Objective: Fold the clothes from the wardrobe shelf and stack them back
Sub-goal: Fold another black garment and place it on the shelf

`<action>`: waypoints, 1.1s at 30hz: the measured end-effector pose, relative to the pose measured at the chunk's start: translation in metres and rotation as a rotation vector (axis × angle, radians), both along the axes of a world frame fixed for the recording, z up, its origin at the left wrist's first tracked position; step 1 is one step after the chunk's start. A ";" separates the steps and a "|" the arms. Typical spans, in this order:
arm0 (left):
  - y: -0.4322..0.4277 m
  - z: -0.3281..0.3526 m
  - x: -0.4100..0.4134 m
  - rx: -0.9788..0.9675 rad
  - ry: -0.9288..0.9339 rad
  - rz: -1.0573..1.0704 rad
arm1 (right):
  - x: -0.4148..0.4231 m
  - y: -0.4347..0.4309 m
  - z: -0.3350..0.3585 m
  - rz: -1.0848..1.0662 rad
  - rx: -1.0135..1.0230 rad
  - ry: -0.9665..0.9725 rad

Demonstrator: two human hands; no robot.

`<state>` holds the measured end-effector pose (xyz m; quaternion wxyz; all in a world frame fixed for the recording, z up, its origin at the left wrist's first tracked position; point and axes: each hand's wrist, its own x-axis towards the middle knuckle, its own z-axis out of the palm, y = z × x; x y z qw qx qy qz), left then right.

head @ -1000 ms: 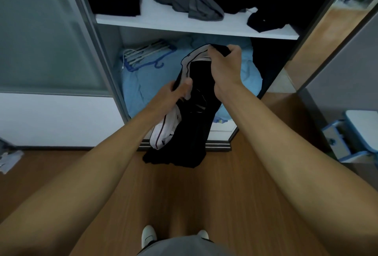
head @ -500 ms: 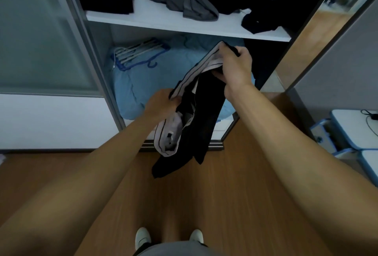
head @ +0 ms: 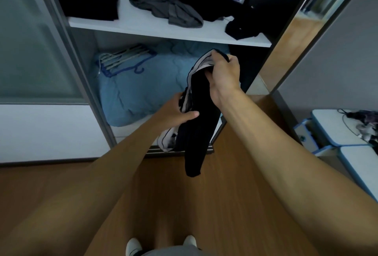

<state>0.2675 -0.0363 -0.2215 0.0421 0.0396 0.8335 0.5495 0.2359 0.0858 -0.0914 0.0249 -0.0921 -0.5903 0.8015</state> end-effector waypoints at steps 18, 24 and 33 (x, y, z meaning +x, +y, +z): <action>-0.057 0.026 0.002 -0.523 0.107 0.058 | 0.004 0.112 -0.077 0.338 1.270 -0.246; -0.042 0.047 0.011 -0.628 0.100 -0.055 | 0.035 0.065 -0.098 0.707 0.994 0.140; -0.051 0.061 0.014 -0.785 0.102 -0.165 | 0.026 0.032 -0.109 0.623 1.089 0.372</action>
